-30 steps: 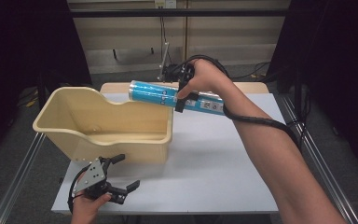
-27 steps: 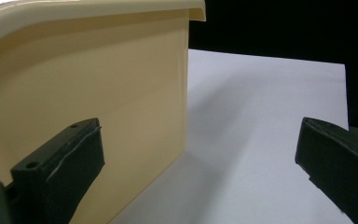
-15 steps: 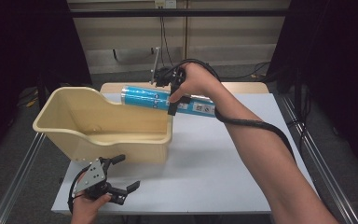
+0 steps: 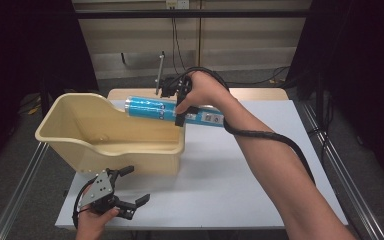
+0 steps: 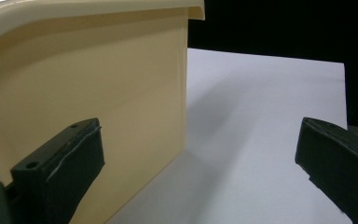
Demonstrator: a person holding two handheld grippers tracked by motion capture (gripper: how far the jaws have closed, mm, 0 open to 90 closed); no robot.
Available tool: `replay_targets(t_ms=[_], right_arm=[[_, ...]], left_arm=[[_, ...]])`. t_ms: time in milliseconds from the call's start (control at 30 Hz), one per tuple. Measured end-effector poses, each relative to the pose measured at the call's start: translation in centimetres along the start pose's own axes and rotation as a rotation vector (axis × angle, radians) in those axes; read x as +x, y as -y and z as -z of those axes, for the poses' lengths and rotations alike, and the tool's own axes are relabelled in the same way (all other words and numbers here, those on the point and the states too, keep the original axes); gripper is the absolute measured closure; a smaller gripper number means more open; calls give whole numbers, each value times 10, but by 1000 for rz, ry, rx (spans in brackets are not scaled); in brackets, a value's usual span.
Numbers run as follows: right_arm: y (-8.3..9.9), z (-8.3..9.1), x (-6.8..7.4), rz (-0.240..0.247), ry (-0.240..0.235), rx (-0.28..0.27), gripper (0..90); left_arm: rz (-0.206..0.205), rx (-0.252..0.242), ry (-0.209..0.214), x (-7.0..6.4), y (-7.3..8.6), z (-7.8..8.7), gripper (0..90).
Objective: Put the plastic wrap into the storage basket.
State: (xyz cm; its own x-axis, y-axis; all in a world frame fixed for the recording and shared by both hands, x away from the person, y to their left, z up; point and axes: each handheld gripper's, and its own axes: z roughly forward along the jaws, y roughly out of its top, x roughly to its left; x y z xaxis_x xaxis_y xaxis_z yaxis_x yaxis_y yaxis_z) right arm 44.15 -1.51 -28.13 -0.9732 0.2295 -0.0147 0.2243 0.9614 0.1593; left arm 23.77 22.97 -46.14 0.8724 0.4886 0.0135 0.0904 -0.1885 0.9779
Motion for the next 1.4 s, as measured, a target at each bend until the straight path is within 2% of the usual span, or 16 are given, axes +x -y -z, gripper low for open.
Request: replay_targets(t_ms=[133, 233, 267, 300, 367, 633, 1167, 1400], right_arm=[[-4, -5, 1, 6, -22, -18, 320], [-8, -6, 2, 13, -12, -6, 320], [-9, -7, 3, 11, -19, -22, 320], [-11, -7, 3, 13, -17, -8, 320], [-13, -10, 4, 16, -20, -19, 320], [-21, -16, 7, 29, -33, -9, 319], [-26, -20, 8, 31, -23, 0, 318], [-30, -22, 11, 55, -6, 13, 317]], left_arm=[[-2, -1, -2, 0, 0, 1, 8], [-1, -2, -2, 1, 0, 1, 8], [2, -2, 1, 0, 0, 1, 8], [2, -4, 1, 0, 0, 1, 8], [-5, 2, 1, 1, 0, 1, 8], [0, -1, -1, 0, 0, 2, 8], [1, 4, 3, 0, 0, 1, 8], [-4, 9, 8, 0, -1, 2, 8]])
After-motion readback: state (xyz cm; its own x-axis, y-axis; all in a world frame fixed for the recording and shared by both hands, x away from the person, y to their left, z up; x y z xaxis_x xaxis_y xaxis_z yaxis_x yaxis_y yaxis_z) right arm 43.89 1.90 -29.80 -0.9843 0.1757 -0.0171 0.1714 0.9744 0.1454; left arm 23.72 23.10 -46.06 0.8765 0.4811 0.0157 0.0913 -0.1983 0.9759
